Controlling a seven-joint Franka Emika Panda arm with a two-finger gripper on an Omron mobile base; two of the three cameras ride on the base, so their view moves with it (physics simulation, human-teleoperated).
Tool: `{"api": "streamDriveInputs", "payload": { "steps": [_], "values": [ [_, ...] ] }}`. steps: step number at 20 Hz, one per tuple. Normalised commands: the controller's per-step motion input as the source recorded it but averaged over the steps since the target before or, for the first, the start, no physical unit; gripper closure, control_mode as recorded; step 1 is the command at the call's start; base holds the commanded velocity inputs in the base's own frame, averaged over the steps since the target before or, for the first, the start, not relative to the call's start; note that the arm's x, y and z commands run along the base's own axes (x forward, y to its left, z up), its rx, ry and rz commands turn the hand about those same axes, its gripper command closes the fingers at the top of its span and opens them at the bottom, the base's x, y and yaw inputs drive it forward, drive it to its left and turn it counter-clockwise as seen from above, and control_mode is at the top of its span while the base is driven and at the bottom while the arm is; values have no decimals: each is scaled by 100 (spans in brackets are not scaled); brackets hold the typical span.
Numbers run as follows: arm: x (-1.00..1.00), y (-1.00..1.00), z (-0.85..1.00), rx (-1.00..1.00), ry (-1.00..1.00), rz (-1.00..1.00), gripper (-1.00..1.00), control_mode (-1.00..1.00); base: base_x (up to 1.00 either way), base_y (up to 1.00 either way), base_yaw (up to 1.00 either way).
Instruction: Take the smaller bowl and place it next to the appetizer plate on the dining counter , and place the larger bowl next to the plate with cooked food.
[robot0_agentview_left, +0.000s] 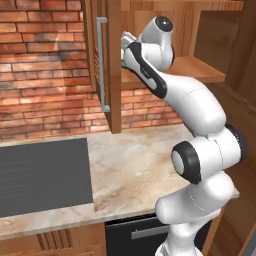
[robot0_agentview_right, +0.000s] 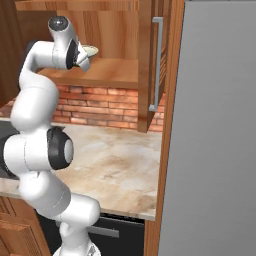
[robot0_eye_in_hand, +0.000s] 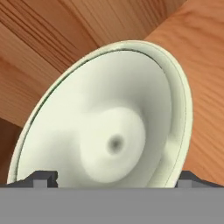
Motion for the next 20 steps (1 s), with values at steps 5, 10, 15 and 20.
{"api": "streamDriveInputs", "payload": {
  "steps": [5,10,15,20],
  "values": [
    [17,0,-5,0,2,-7,100,-100,0,0,0],
    [12,0,0,0,0,-3,100,-100,0,0,0],
    [6,0,0,0,0,0,100,-100,0,0,0],
    [-66,-5,0,0,0,-6,100,-100,0,0,0]
  ]
}}
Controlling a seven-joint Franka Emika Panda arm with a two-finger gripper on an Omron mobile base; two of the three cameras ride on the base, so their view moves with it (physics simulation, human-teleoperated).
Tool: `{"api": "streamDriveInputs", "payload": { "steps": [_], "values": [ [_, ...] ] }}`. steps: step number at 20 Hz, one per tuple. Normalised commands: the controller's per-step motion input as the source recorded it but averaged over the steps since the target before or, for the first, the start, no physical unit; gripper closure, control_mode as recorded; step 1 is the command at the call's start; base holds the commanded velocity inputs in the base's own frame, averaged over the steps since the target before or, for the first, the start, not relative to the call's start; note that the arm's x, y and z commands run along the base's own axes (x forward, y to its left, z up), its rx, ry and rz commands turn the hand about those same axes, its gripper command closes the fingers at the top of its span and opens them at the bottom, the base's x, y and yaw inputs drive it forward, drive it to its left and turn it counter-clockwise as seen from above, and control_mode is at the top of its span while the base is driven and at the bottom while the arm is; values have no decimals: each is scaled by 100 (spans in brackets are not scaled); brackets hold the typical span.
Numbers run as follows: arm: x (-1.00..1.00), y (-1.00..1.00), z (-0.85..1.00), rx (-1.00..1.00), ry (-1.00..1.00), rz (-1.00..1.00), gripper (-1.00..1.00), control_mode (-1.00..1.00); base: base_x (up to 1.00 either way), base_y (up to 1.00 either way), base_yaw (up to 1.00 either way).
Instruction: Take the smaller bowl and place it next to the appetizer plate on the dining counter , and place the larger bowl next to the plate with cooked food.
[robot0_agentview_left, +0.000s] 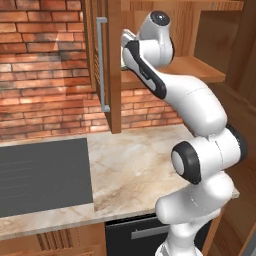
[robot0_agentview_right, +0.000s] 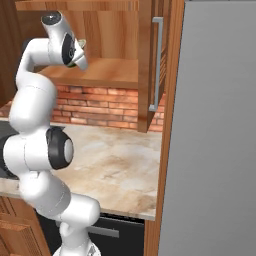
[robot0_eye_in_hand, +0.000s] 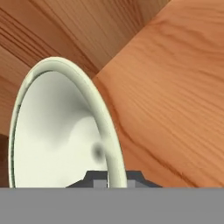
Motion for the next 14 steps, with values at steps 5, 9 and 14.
{"api": "streamDriveInputs", "payload": {
  "steps": [5,9,14],
  "values": [
    [-92,-17,0,0,0,-12,100,-100,0,0,0],
    [-100,-54,-1,0,0,-23,100,-100,0,0,0],
    [-100,-76,0,4,0,-23,100,-100,0,0,0]
  ]
}}
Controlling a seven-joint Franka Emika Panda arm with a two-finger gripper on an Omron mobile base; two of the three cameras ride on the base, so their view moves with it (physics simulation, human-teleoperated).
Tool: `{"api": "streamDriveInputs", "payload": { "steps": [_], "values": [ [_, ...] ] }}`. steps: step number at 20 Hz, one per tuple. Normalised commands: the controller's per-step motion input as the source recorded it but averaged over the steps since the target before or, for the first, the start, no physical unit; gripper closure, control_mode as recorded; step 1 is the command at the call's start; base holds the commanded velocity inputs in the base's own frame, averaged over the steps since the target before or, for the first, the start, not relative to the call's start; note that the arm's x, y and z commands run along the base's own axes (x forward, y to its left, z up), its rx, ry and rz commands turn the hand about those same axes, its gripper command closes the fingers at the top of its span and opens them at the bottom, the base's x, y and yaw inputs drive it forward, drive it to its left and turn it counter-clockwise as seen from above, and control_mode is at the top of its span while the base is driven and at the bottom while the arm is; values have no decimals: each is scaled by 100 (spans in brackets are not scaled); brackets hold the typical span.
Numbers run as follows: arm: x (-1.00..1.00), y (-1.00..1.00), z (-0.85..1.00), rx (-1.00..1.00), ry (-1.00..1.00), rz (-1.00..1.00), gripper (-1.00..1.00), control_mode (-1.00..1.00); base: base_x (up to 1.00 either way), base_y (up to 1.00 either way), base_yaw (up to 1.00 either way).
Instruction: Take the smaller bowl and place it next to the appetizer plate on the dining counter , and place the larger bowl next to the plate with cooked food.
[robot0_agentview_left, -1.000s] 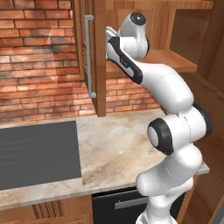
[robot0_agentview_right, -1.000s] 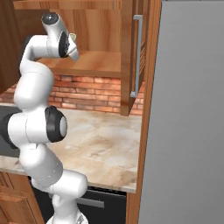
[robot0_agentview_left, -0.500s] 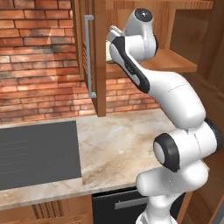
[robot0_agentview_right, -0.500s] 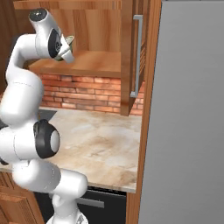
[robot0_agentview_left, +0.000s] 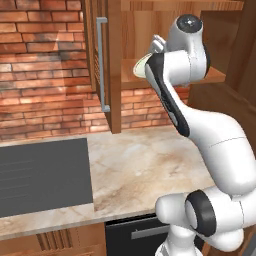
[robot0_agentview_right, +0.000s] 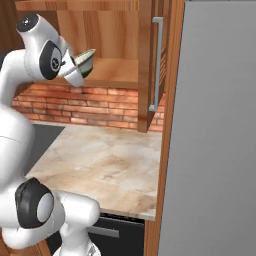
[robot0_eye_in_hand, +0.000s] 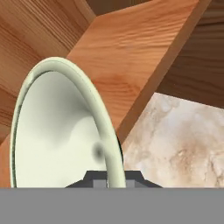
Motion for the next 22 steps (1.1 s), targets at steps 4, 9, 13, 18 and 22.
{"api": "streamDriveInputs", "payload": {
  "steps": [4,9,13,18,22],
  "values": [
    [-100,-68,5,15,-1,-7,100,-100,0,0,0],
    [-100,-16,0,10,-2,6,100,-100,0,0,0],
    [-100,0,0,9,-13,17,100,-100,0,0,0],
    [-92,0,2,11,-13,13,100,-100,0,0,0],
    [-73,4,0,8,-5,11,100,-100,0,0,0]
  ]
}}
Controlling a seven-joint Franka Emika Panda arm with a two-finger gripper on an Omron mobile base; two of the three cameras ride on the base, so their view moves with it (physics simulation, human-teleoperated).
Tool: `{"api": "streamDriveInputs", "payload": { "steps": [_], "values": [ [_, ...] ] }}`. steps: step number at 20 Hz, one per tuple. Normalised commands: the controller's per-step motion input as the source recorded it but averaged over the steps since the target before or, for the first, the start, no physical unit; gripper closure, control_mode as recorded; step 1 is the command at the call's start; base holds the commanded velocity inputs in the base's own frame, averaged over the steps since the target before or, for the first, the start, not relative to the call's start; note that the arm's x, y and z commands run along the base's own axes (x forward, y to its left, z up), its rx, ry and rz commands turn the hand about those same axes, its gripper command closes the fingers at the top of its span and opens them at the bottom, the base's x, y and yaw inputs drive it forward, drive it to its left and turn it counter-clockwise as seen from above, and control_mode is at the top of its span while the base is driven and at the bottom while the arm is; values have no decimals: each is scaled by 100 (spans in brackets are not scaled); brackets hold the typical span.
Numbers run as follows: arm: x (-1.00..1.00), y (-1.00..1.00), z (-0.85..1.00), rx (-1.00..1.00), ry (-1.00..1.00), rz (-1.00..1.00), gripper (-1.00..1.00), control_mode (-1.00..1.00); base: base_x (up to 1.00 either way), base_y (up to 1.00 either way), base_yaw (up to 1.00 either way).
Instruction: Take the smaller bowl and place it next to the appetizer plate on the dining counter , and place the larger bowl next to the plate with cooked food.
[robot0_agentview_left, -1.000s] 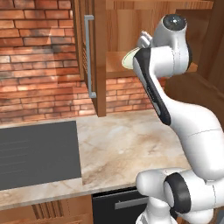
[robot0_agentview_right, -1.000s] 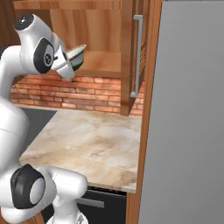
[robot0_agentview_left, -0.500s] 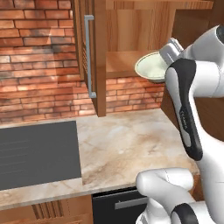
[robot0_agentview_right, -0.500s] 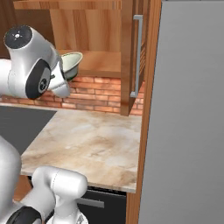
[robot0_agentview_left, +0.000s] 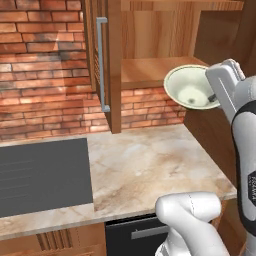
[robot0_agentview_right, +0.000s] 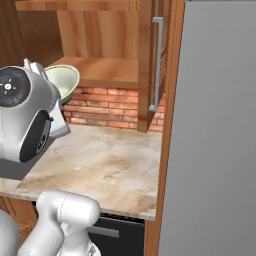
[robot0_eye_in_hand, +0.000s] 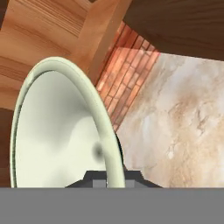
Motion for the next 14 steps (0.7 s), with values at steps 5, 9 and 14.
{"api": "streamDriveInputs", "payload": {
  "steps": [5,9,14],
  "values": [
    [-2,17,0,1,6,1,100,100,-5,12,0],
    [0,0,0,0,0,0,100,100,-90,14,0],
    [0,0,0,0,0,0,100,100,-100,1,1]
  ]
}}
